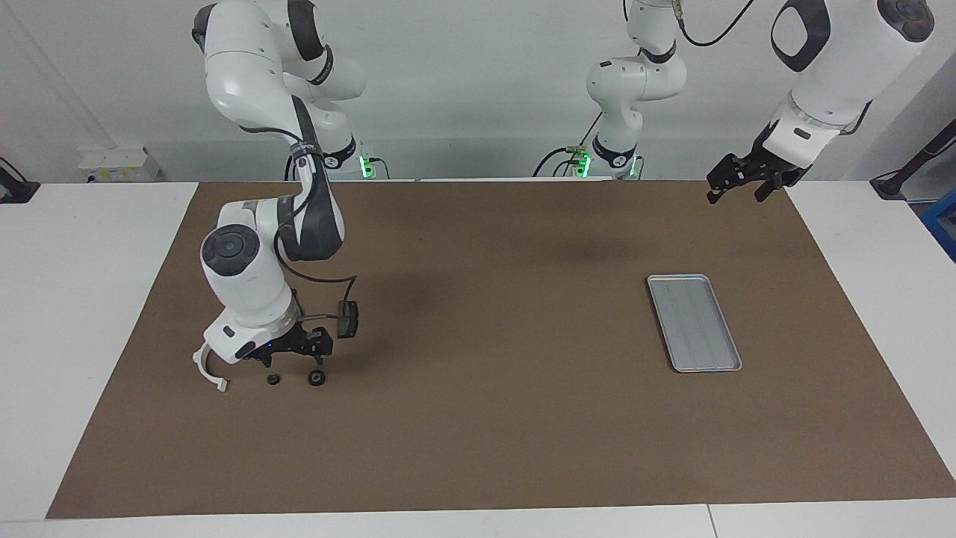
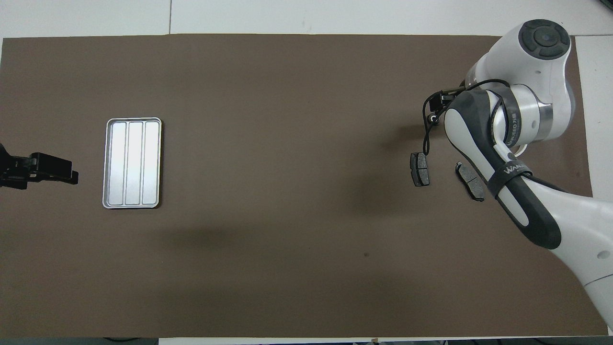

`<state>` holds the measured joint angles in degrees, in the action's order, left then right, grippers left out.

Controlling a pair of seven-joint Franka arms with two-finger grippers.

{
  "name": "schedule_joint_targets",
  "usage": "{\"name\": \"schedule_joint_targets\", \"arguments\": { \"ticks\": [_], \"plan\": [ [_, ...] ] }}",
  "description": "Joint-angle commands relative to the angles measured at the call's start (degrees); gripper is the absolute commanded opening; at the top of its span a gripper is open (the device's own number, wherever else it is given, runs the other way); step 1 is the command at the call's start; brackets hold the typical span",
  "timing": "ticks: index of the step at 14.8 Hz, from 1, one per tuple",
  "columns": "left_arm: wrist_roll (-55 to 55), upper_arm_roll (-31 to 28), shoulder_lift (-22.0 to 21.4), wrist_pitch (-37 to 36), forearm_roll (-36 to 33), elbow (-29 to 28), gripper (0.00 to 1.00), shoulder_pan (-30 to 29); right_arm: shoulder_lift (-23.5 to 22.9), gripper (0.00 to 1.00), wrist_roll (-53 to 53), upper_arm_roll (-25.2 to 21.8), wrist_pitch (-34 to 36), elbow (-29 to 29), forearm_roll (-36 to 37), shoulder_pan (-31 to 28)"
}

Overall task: Place bearing gear from tray to pile
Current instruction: 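Carry the ring beside the first ring and open the right gripper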

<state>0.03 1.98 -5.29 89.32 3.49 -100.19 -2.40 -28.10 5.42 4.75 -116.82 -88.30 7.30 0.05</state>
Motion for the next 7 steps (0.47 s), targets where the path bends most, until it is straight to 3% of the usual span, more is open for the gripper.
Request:
{"name": "schedule_joint_targets", "arguments": {
  "ticks": [1,3,7],
  "plan": [
    [-0.12,-0.40,-0.60,-0.55,0.90,0.34,1.00,0.56,4.71,1.00,-1.11,1.22,2.11,-2.05,0.17,-0.93],
    [-0.38,0.03,-0.77,-0.37,0.90,0.43,1.00,0.47,8.56,1.00,-1.03,1.14,5.09,-3.27,0.08,-0.58],
    [-2.93,1.88,-0.86,0.77,0.90,0.34,1.00,0.73,23.23,1.00,-1.03,0.96,9.75,-11.61,-4.83,-0.58]
  ]
}}
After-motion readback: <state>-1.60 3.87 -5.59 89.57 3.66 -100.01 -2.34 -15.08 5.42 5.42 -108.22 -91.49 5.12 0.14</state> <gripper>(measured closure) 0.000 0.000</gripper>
